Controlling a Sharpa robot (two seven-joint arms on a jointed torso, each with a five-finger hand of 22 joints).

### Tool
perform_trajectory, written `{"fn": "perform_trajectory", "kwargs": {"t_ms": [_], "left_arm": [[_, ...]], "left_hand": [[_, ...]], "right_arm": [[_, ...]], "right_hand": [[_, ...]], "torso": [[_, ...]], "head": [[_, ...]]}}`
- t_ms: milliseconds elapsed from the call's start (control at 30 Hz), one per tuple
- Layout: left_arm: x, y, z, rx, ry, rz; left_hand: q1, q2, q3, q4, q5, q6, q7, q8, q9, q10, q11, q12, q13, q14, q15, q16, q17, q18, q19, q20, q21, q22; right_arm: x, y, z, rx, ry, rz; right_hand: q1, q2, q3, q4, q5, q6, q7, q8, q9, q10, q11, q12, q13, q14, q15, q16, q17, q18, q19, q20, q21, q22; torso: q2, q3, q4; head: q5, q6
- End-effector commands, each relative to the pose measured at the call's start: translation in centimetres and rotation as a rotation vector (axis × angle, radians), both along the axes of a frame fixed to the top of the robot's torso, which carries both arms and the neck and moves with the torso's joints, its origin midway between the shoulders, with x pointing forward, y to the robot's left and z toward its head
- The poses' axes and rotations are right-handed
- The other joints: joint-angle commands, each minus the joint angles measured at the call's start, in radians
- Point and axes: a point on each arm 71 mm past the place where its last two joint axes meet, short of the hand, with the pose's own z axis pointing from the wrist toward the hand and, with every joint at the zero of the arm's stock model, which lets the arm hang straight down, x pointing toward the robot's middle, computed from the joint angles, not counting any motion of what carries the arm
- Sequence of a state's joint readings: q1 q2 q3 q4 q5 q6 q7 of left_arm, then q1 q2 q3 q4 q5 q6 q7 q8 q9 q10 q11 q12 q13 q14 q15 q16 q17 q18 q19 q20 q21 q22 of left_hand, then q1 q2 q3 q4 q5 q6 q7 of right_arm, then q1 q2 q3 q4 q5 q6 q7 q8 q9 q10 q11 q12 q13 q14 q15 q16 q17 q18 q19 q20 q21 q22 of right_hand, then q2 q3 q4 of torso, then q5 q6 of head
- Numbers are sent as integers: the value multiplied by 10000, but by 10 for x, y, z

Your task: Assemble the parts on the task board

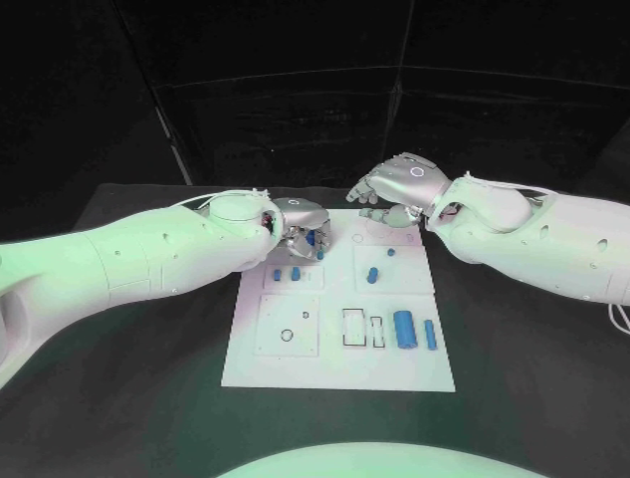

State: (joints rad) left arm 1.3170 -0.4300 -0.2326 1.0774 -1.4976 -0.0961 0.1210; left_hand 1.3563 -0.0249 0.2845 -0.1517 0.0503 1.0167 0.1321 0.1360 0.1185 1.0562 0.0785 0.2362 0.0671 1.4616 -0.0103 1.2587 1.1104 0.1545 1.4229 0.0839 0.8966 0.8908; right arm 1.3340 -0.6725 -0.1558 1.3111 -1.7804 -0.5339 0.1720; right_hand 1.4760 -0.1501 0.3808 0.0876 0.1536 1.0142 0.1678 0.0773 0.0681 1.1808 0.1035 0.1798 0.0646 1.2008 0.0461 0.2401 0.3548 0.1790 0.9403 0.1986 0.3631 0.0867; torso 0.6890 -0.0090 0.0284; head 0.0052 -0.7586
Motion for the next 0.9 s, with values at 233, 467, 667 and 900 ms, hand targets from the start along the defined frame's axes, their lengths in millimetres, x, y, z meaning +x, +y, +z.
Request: {"fn": "perform_trajectory", "kwargs": {"t_ms": [233,467,667,900], "left_arm": [[-4,-2,-8,312,397,-174],[-5,-3,-8,298,406,-202],[-5,-3,-8,308,395,-149],[-5,-3,-8,308,386,-130]], "left_hand": [[-137,-57,115,5,-29,42,9,-115,-51,115,3,-87,-24,73,-5,57,-47,-213,39,-19,104,53],[-296,-254,124,6,-30,-172,-9,-313,-162,64,31,-233,-39,57,13,53,-109,-215,16,-10,113,79],[-352,-302,116,21,-30,-176,24,-344,-184,34,43,-285,-38,54,22,48,-136,-214,8,-4,104,75],[-355,-268,149,33,-29,-127,40,-335,-186,41,44,-305,-33,59,24,61,-131,-215,9,-1,117,92]], "right_arm": [[1,-1,3,248,-1,-39],[2,-2,2,304,73,-112],[2,-2,3,344,104,-131],[3,-3,2,369,141,-163]], "right_hand": [[-3,-98,68,8,-55,44,13,-61,-10,-31,-11,-60,-10,68,30,-73,-15,14,-70,34,35,7],[-3,-99,69,8,-55,44,13,-61,-10,-31,-11,-60,-10,68,31,-73,-15,14,-70,34,35,7],[-26,-153,125,52,-60,21,42,-80,-13,-61,15,-80,-12,63,48,-106,-31,15,-86,44,21,2],[-25,-167,146,62,-59,12,50,-85,-14,-70,22,-86,-13,61,54,-116,-36,15,-91,47,17,1]], "torso": [[-2,0,1],[-6,3,7],[-4,3,6],[-2,-2,3]], "head": [[4,-6],[7,-15],[-3,-10],[-1,-13]]}}
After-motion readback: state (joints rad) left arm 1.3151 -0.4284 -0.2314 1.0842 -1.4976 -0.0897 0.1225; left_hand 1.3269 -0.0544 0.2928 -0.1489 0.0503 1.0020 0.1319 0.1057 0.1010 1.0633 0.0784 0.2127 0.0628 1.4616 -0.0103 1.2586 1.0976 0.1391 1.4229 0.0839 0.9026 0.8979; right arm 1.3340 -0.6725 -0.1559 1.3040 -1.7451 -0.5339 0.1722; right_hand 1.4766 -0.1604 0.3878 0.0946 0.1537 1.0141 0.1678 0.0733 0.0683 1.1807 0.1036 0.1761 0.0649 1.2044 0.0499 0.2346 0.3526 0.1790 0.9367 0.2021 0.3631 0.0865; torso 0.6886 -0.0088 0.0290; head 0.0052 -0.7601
